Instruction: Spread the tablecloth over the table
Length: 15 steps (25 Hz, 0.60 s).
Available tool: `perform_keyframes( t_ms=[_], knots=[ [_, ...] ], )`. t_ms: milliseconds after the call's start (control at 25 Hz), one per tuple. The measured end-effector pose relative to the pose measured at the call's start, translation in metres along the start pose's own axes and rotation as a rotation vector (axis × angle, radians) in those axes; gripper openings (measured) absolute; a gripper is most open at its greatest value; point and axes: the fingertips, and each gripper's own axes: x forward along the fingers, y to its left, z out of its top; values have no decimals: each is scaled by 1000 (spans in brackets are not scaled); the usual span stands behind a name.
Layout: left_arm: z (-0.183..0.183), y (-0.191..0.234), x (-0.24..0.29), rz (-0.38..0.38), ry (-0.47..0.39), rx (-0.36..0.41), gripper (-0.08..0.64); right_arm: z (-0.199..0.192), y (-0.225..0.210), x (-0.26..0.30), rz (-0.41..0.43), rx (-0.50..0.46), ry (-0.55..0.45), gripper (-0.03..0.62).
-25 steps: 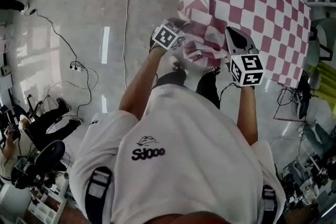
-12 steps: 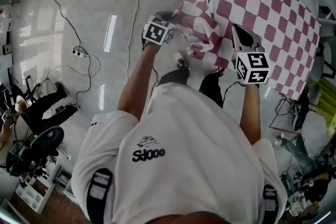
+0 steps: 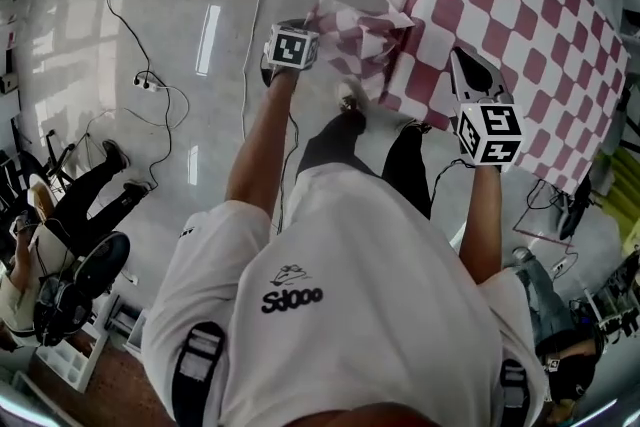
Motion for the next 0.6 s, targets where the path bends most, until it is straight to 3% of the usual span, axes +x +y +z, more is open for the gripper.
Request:
perform_keyframes(
  t_ms=[120,280,440,600],
  knots=[
    [-19,16,26,22,32,-23,31,-6,3,11,8,-14,25,21],
    [-44,27,38,60,120,-34,118,-11,4,21,12,-10,46,21],
    [-49,27,40,53,114,-51,141,-11,4,25,16,-13,56,21],
    [-36,10,39,4,57,-43,126,-10,5,25,23,-18,55,21]
  ],
)
